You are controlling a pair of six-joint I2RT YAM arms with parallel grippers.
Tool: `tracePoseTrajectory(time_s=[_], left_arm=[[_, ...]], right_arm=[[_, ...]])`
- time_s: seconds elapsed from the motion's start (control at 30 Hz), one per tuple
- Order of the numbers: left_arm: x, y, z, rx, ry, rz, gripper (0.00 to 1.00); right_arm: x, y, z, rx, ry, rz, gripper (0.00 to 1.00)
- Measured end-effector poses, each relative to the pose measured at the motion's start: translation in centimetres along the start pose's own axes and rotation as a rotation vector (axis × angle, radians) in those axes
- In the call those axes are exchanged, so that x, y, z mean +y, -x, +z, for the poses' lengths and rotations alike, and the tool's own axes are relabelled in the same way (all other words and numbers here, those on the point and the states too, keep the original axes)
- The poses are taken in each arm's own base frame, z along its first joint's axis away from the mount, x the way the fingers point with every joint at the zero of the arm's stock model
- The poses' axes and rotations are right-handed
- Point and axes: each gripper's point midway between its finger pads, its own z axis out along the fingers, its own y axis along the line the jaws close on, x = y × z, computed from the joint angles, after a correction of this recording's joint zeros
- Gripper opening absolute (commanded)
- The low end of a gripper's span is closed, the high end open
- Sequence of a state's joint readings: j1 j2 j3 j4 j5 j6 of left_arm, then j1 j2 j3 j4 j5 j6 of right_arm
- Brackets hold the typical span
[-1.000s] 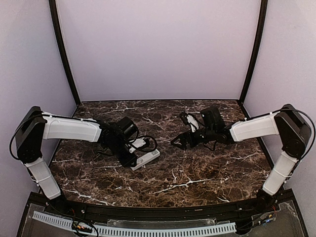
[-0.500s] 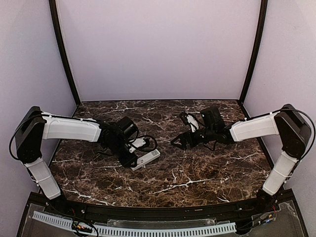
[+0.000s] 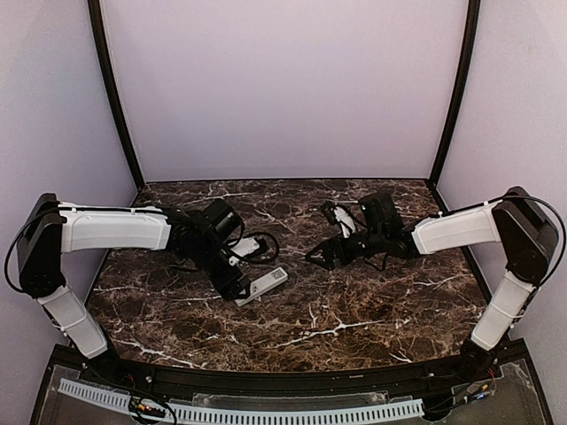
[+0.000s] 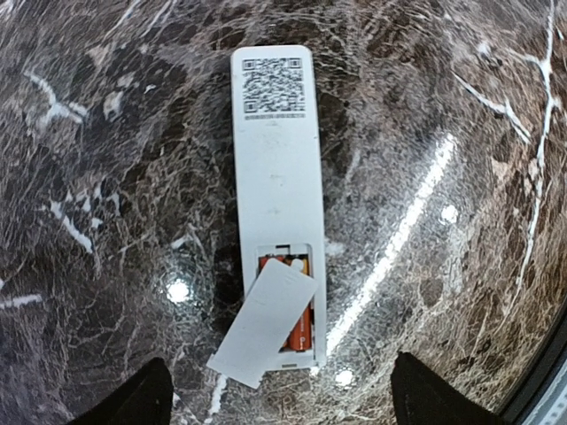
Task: Load the batteries into the remote control
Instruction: Place the battery cover on the remote control without the battery cover, then load the battery cover onto the remote control without the battery cover.
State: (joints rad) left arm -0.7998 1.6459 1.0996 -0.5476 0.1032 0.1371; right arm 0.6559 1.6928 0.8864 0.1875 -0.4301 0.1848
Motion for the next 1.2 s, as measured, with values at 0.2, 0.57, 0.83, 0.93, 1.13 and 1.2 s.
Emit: tracePoseTrajectory(time_s=[0.2, 0.57, 0.83, 0.93, 1.13, 1.2], left_arm=[[0.5, 0.0, 0.1, 0.001, 0.004, 0.012, 0.99], [0.6, -1.4, 2.6, 0.073, -0.014, 0.032, 0.96], [0.7, -2.3, 4.2, 0.118, -0.015, 0.033, 0.89], [0.8, -2.5, 4.5, 0.13, -0.013, 0.032, 0.82], [0.8, -1.9, 4.3, 0.118, -0.016, 0.033, 0.71], [0.7, -1.9, 4.2, 0.122, -0.02, 0.031, 0.68]], right_arm=[[0.1, 0.0, 0.0, 0.001, 0.002, -0.001, 0.98], [0.1, 0.0, 0.0, 0.001, 0.002, -0.002, 0.99], [0.1, -0.1, 0.0, 0.002, 0.002, -0.002, 0.99], [0.1, -0.1, 0.1, 0.003, 0.002, -0.001, 0.98], [0.1, -0.2, 0.0, 0.003, 0.001, -0.001, 0.99], [0.1, -0.2, 0.0, 0.002, 0.001, -0.001, 0.99]])
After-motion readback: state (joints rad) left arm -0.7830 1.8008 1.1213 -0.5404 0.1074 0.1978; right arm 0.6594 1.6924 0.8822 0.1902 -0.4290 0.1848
